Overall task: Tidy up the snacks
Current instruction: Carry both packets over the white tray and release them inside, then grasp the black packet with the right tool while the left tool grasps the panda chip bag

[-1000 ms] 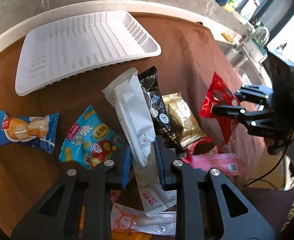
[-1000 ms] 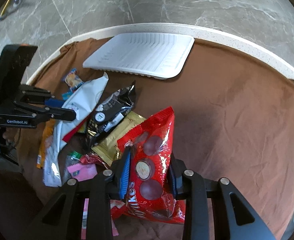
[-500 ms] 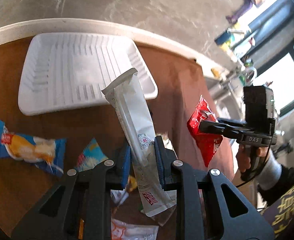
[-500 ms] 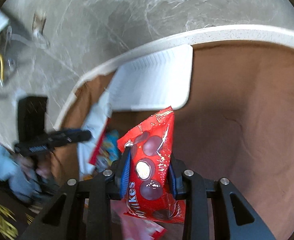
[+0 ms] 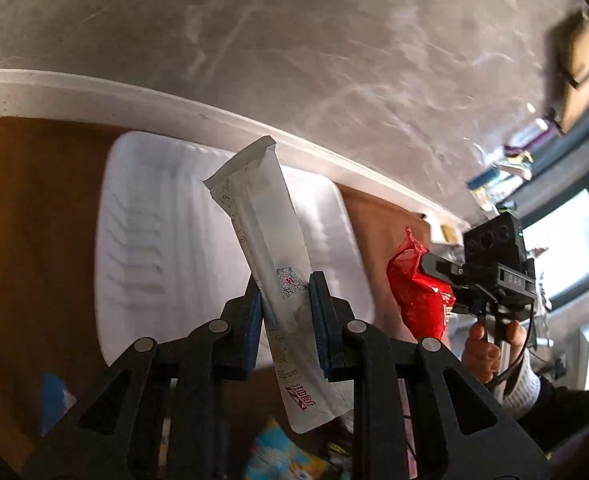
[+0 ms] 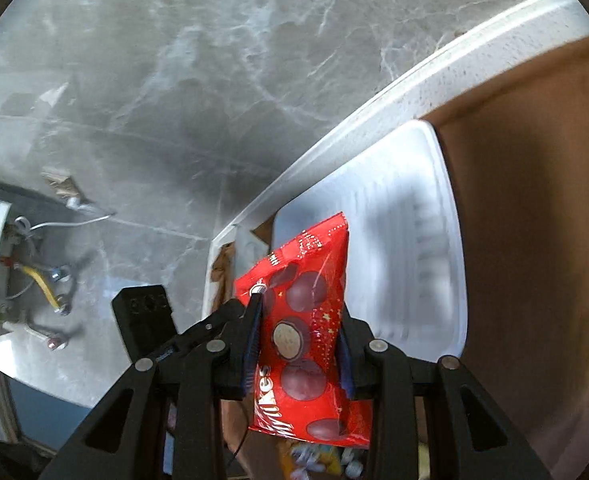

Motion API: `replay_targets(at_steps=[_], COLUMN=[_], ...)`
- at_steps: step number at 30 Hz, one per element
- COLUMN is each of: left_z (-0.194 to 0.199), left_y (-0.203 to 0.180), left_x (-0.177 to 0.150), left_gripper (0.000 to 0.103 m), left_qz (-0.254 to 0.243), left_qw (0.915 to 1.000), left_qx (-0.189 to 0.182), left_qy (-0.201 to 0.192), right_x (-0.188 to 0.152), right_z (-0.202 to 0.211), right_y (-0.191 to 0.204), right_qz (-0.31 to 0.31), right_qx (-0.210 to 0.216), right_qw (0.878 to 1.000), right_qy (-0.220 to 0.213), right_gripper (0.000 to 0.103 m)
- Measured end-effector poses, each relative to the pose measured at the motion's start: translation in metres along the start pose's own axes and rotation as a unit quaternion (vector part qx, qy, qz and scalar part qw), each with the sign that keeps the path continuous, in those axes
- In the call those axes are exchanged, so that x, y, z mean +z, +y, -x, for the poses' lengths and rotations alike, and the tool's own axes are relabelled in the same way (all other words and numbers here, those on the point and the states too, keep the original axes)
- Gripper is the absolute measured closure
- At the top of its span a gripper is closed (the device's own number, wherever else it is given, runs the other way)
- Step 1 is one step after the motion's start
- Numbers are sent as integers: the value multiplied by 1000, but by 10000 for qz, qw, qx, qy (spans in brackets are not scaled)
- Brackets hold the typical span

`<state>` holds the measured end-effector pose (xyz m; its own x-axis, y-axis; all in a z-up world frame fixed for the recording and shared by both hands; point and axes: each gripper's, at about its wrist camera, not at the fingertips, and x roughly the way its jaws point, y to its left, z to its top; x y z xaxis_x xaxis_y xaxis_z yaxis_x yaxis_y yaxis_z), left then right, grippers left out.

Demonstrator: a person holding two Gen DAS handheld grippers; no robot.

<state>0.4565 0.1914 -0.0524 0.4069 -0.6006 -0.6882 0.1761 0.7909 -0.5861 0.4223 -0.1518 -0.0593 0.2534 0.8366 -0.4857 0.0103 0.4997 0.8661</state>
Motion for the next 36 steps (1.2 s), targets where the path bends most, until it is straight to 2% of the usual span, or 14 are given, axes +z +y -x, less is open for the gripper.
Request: replay_targets(at_steps=[4,8,11,14,16,20,26,32,36], left_z=[-19,-35,-45,-52,-52,-46,-8,24,40], left_y=[19,31,39,41,39,29,-6,-40,-58], left_x=[21,27,34,37,35,31,1,-35,-71], left_gripper=[82,82,82,82,82,81,81,81,81], left_qz=[-4,-98,-142,-186,-281,-446,-769,-879,-882], left_qw=[9996,9981,9964,9934,9908,9865,9802,9820,9845], left_qx=[273,607,830,1129,1320,1572,1780,1629,1503], left_qy=[29,71,26,3,-35,-140,-404,-383,-204], right_x=[22,35,38,40,38,30,11,-18,-47], right_z=[-27,-46,-55,-61,-60,-49,-12,27,60], right_y=[-13,-19,-14,-4,1,19,42,64,85], right_qz=[-184,-201,45,406,590,1050,1565,1991,2344], right_qx=[-194,-459,-808,-1285,-1421,-1654,-1720,-1885,-2111], right_qw=[9996,9987,9967,9909,9881,9804,9717,9603,9472], right_qy=[17,29,69,32,-26,-195,-422,-520,-569], right_gripper=[68,68,65,57,47,45,45,45,44])
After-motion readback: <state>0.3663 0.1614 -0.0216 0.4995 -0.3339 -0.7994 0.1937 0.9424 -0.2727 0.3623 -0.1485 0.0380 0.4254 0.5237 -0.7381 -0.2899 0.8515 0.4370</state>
